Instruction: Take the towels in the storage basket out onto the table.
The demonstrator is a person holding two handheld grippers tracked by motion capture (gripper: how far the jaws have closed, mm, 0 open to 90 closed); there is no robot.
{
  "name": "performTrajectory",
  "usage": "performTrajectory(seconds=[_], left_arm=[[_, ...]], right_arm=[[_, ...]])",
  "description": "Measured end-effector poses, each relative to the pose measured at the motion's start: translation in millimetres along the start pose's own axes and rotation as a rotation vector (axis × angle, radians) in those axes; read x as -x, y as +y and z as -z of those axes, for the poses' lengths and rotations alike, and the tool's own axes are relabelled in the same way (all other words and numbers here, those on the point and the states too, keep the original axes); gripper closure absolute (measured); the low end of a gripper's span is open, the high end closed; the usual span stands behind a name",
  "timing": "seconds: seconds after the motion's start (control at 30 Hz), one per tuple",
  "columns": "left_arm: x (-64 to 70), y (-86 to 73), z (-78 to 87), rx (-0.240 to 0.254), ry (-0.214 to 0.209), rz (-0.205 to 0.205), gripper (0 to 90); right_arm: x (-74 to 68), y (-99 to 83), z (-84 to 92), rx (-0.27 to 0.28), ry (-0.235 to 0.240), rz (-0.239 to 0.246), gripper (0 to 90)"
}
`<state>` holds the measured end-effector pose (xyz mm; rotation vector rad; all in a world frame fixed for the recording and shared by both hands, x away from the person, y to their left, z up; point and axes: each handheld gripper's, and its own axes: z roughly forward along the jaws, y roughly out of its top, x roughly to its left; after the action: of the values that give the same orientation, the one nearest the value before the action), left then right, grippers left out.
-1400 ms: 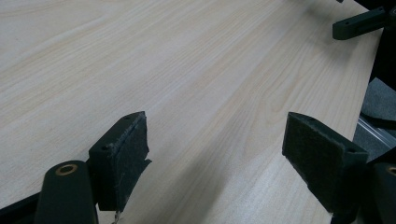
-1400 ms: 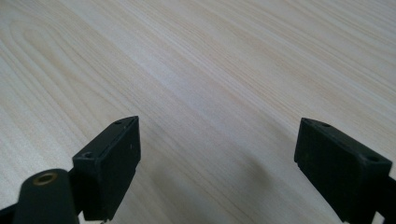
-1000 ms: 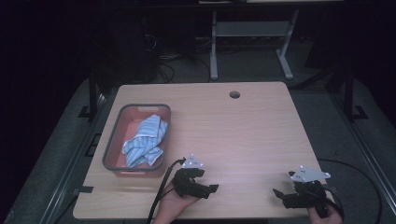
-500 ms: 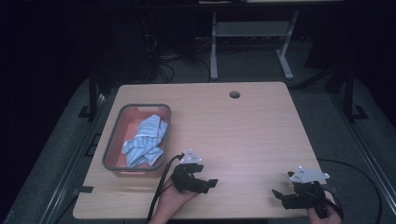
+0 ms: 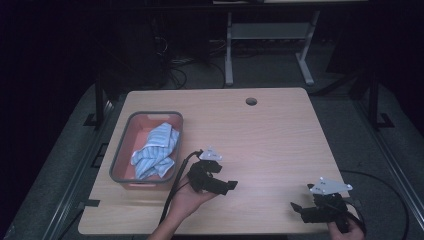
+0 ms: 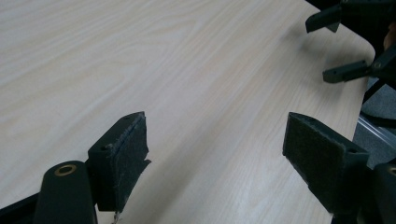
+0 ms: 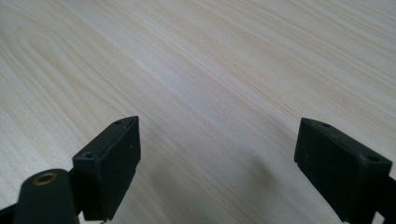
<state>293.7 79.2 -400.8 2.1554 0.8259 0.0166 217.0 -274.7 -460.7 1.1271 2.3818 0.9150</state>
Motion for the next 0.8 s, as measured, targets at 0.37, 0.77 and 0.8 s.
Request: performTrajectory(seconds=[0.37, 0.77, 0.8], left_arm=[[-10.1, 18.7, 17.9, -0.01, 0.022, 0.002, 21.6], [-24.3, 26.6, 44.0, -0.007, 0.035, 0.028, 20.9], [-29.0, 28.4, 50.2, -0.008, 0.04, 0.029, 20.9]], right_arm=[[-0.3, 1.9, -2.2, -0.003, 0.003, 0.007, 13.9], [2.9, -1.0, -0.8, -0.006, -0.002, -0.002, 13.9], [2.7, -0.6, -1.2, -0.007, -0.001, 0.0, 13.9]])
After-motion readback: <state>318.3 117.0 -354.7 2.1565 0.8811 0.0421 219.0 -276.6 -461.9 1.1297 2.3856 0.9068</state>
